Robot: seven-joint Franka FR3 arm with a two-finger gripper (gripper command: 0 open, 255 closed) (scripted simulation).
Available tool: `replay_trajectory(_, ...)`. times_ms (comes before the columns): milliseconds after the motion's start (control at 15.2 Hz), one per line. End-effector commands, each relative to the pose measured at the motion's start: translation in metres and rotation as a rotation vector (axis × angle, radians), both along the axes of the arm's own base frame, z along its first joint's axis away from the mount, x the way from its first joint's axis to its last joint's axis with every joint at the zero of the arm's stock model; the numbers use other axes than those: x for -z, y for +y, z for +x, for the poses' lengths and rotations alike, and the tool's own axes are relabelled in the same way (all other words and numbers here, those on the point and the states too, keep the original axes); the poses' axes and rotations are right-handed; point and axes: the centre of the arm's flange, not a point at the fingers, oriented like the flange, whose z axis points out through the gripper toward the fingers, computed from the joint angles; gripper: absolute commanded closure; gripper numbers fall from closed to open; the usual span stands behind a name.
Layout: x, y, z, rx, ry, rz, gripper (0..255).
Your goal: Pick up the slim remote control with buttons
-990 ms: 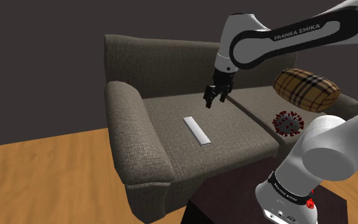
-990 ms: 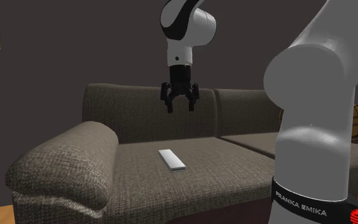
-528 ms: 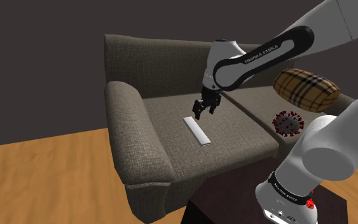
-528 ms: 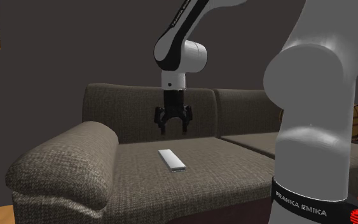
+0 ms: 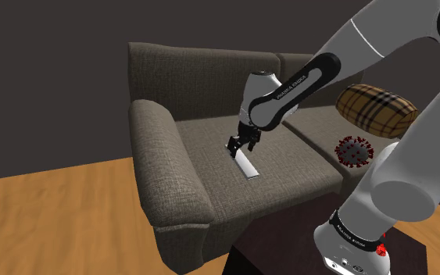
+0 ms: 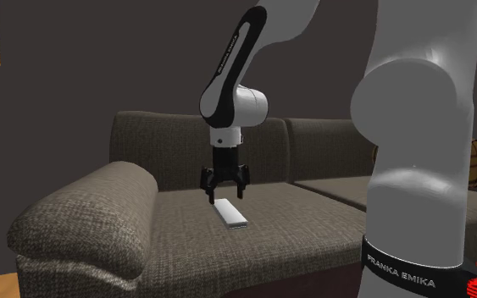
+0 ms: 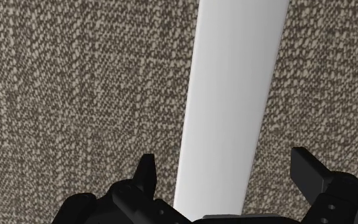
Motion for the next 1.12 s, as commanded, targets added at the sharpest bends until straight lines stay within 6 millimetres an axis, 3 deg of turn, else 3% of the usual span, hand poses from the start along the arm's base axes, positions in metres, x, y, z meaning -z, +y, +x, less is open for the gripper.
replay_trajectory(0, 0.010, 0.000, 0.001, 0.000, -0.001, 0.000, 0)
replay_trajectory(198, 0.029, 0.000, 0.001, 0.000, -0.001, 0.000, 0)
replay_trajectory(330, 0.029, 0.000, 0.001, 0.000, -0.001, 0.000, 0)
replay_trajectory(396, 0.029, 0.000, 0.000, 0.001, -0.001, 0.000, 255)
replay_trajectory(1056, 0.024, 0.000, 0.001, 0.000, -0.001, 0.000, 255)
